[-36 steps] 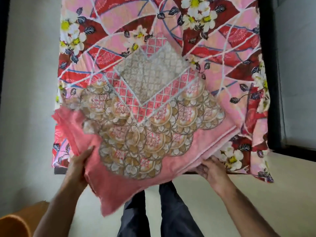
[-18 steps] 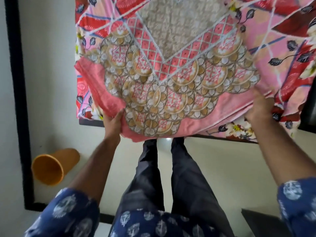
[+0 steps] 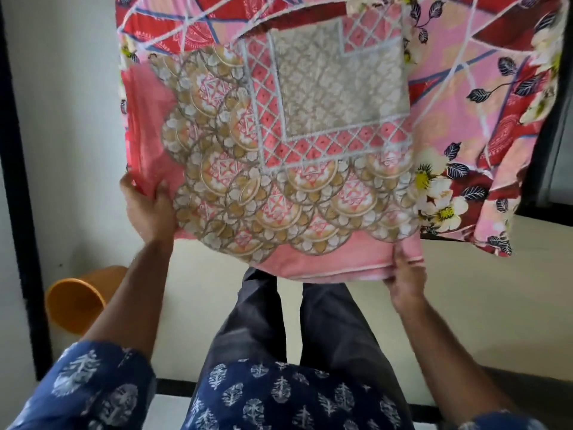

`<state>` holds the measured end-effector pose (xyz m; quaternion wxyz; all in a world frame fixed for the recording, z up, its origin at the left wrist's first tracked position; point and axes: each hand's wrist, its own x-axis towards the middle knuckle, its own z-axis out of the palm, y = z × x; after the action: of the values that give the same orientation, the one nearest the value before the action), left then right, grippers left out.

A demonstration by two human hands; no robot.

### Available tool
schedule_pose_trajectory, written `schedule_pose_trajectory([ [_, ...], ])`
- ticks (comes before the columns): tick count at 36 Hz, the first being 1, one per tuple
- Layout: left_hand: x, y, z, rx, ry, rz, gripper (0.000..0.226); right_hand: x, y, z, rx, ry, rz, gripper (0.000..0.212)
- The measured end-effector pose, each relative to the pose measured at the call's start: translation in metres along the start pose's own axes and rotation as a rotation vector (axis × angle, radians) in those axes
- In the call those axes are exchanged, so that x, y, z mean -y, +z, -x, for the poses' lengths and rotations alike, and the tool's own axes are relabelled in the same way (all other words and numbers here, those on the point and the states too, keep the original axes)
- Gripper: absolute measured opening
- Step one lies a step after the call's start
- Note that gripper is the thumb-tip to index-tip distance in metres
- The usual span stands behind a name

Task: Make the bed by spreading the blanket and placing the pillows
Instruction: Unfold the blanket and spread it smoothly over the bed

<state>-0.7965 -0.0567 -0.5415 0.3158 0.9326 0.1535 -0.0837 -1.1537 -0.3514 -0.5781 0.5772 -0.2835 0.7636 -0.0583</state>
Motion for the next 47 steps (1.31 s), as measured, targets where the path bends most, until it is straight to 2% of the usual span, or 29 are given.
schedule_pose_trajectory([
  [2,0.008,0.005,-0.004,-0.018,0.028,-0.209,0.073,-0.026,-0.01,-0.001,0.068,0.079,0.243,0.022],
  [4,0.005,0.016,0.0,0.024,0.097,-0.4,0.083,-0.034,-0.015,-0.005,0.066,0.051,0.462,0.032],
  [6,-0.004,0.031,0.013,0.134,0.217,-0.502,0.082,-0.027,-0.013,-0.004,-0.052,-0.103,0.624,0.036],
  [8,-0.014,0.049,0.029,0.284,0.431,-0.515,0.074,-0.01,-0.006,0.0,-0.149,-0.331,0.688,0.033],
  [11,-0.03,0.085,0.052,0.532,0.697,-0.47,0.055,0.017,0.008,-0.013,-0.162,-0.689,0.747,0.032],
  [13,-0.045,0.108,0.068,0.677,0.803,-0.47,0.055,0.041,0.024,-0.026,-0.154,-0.807,0.785,0.042],
  [16,-0.075,0.136,0.094,0.829,0.898,-0.475,0.059,0.069,0.048,-0.039,-0.15,-0.813,0.849,0.055],
  [19,-0.102,0.159,0.115,0.914,0.942,-0.431,0.052,0.086,0.06,-0.045,-0.123,-0.741,0.841,0.049],
  [22,-0.123,0.176,0.128,0.989,0.918,-0.345,0.048,0.089,0.056,-0.047,-0.082,-0.802,0.771,0.036],
  [27,-0.153,0.198,0.147,1.083,0.706,-0.246,0.051,0.076,0.049,-0.032,-0.113,-0.943,0.79,0.024],
  [32,-0.176,0.205,0.162,1.089,0.522,-0.179,0.062,0.064,0.056,-0.005,0.174,-0.901,0.803,0.016],
  [39,-0.194,0.216,0.158,0.892,0.382,-0.332,0.044,0.059,0.085,0.026,0.735,-0.841,0.82,0.023],
  [41,-0.194,0.215,0.147,0.837,0.361,-0.318,0.04,0.068,0.089,0.022,0.822,-0.837,0.797,0.018],
  [43,-0.191,0.21,0.138,0.79,0.368,-0.299,0.038,0.077,0.09,0.009,0.763,-0.821,0.688,0.016],
  [47,-0.181,0.192,0.128,0.721,0.48,-0.302,0.032,0.098,0.089,-0.026,0.343,-0.843,0.412,0.035],
])
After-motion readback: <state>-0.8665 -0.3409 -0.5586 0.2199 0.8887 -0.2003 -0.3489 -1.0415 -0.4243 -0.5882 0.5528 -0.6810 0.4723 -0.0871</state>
